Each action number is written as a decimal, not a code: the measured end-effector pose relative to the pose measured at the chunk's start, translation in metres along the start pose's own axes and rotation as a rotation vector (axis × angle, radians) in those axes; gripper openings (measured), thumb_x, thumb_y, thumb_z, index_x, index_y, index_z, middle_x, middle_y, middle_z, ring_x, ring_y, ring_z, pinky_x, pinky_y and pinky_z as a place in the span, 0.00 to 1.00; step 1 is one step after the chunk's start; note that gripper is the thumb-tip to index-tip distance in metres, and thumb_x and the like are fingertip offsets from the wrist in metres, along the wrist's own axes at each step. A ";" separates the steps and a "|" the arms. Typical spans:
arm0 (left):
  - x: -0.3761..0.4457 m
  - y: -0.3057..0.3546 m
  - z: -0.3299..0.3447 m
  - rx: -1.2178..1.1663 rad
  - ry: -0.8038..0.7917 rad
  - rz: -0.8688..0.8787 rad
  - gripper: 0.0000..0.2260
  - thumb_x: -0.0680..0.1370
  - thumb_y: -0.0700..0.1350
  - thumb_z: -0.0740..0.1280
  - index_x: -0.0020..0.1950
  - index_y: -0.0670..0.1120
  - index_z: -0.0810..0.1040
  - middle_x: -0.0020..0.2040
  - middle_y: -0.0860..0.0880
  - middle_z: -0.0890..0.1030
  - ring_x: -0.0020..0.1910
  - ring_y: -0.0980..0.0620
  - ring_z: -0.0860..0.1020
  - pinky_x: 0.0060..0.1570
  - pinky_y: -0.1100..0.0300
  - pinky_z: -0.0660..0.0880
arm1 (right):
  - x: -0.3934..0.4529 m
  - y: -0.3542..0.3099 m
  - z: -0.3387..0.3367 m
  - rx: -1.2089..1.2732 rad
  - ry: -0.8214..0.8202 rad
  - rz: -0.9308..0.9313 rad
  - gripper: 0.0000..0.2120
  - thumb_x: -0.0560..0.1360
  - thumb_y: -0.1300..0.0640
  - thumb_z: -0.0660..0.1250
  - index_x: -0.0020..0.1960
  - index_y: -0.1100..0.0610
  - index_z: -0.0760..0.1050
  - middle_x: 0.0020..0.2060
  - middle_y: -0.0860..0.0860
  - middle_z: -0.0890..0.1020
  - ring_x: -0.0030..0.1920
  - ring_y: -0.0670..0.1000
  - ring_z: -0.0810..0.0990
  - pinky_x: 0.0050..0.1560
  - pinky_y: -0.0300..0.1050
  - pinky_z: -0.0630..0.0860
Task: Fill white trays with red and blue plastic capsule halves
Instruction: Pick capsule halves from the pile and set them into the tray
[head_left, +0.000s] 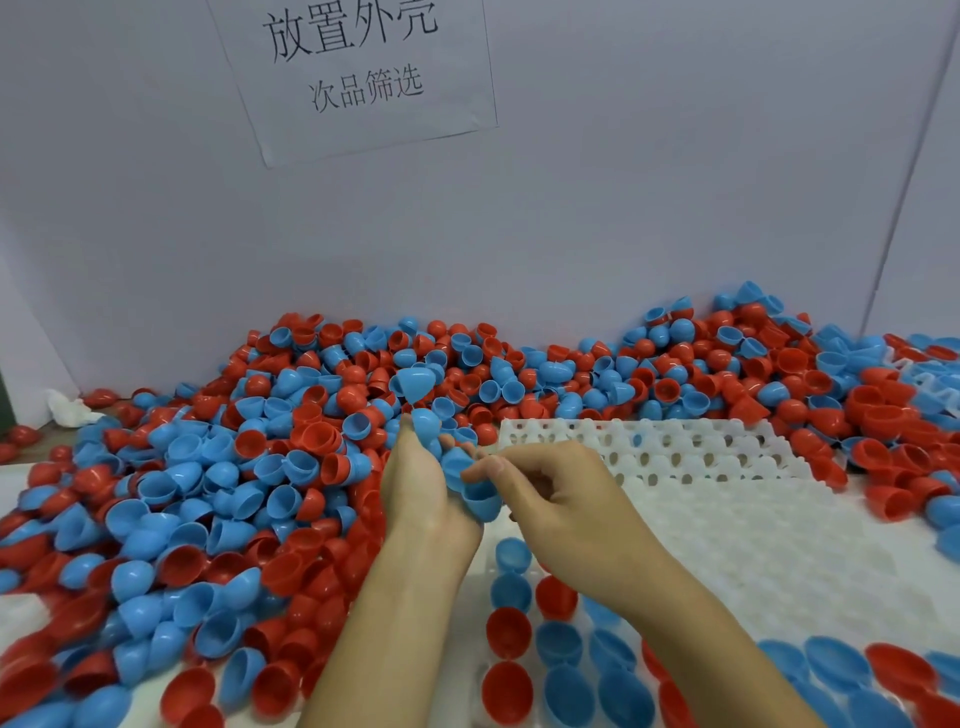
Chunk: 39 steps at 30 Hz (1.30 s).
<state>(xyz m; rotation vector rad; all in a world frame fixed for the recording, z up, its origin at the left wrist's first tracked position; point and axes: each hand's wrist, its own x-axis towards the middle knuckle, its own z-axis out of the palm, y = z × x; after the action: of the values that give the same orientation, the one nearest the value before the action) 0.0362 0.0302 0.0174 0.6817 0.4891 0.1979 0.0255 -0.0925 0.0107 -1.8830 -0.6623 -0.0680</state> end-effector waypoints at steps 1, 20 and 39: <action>-0.001 -0.002 0.000 0.047 -0.003 0.031 0.18 0.83 0.55 0.61 0.37 0.46 0.68 0.32 0.49 0.71 0.32 0.52 0.71 0.36 0.57 0.73 | 0.000 0.001 -0.001 -0.016 0.005 0.007 0.10 0.81 0.58 0.65 0.53 0.48 0.84 0.40 0.38 0.84 0.43 0.32 0.80 0.41 0.27 0.74; 0.009 -0.007 -0.001 0.256 -0.044 0.310 0.11 0.85 0.50 0.60 0.45 0.48 0.75 0.34 0.51 0.74 0.32 0.55 0.72 0.34 0.60 0.72 | -0.025 0.008 -0.123 -0.628 -0.289 0.584 0.05 0.72 0.51 0.76 0.44 0.44 0.81 0.34 0.43 0.85 0.36 0.42 0.84 0.40 0.39 0.80; 0.007 -0.013 -0.006 0.687 -0.152 0.403 0.14 0.82 0.55 0.65 0.45 0.47 0.80 0.43 0.40 0.83 0.40 0.41 0.82 0.48 0.43 0.82 | -0.023 -0.002 -0.113 -0.706 -0.171 0.367 0.04 0.79 0.48 0.67 0.50 0.40 0.80 0.40 0.37 0.77 0.41 0.38 0.77 0.38 0.32 0.71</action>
<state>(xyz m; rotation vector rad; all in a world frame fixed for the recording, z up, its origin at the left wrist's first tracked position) 0.0398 0.0256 0.0021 1.4585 0.2598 0.3592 0.0338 -0.2002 0.0508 -2.6904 -0.4171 0.1121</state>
